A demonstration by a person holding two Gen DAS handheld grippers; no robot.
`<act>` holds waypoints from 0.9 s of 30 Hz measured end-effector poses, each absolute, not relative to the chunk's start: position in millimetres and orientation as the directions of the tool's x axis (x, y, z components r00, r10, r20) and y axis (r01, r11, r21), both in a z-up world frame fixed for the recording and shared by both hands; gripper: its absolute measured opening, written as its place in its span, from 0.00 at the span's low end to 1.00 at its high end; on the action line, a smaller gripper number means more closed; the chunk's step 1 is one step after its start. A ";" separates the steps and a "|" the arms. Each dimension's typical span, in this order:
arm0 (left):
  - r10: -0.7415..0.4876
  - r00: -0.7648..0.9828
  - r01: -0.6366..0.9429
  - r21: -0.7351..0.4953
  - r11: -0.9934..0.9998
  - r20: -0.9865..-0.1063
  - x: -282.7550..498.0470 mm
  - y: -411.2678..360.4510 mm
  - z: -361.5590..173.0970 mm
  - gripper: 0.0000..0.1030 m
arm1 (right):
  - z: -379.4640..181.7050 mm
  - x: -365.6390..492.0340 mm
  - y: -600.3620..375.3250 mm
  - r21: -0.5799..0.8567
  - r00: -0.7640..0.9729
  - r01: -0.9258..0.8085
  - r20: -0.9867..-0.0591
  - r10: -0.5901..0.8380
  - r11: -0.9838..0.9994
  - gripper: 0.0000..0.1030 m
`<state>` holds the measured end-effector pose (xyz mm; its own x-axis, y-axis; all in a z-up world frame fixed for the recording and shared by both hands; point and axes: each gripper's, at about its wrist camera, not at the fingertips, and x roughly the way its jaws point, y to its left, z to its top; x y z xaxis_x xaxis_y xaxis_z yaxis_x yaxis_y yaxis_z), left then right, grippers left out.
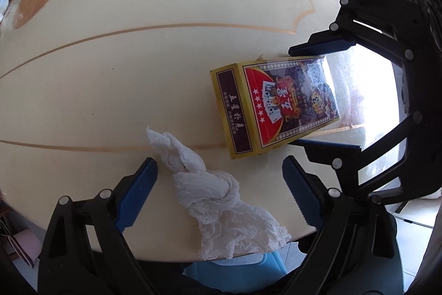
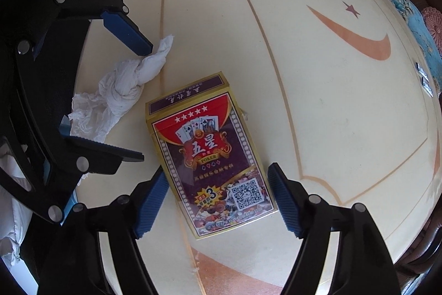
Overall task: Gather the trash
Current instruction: 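Close left tool on the white tissue while right tool grasps the playing-card box, then lift the tissue with left tool while right tool lifts the card box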
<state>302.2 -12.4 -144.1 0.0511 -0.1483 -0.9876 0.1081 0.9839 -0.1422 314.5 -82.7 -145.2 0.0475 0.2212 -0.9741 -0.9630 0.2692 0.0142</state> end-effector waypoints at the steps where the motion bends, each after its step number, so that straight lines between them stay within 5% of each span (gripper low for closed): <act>1: -0.136 0.061 0.112 -0.129 0.985 -0.989 302.6 -12.7 -142.8 0.78 | -145.9 315.0 -86.9 0.015 0.053 -0.958 -0.972 0.228 0.287 0.68; 6: -0.060 0.109 0.145 -0.044 0.989 -0.992 298.5 -20.4 -136.5 0.53 | -150.1 313.4 -95.3 0.006 0.099 -0.916 -0.966 0.239 0.401 0.67; 16: -0.139 0.088 0.120 -0.128 0.984 -0.986 302.0 -5.6 -134.6 0.18 | -145.9 288.9 -108.7 -0.037 0.243 -0.754 -0.943 0.227 0.655 0.65; 27: -0.180 0.135 0.116 -0.165 0.979 -0.974 283.0 1.1 -123.9 0.17 | -112.1 286.1 -140.9 -0.031 0.369 -0.550 -0.906 0.210 0.835 0.63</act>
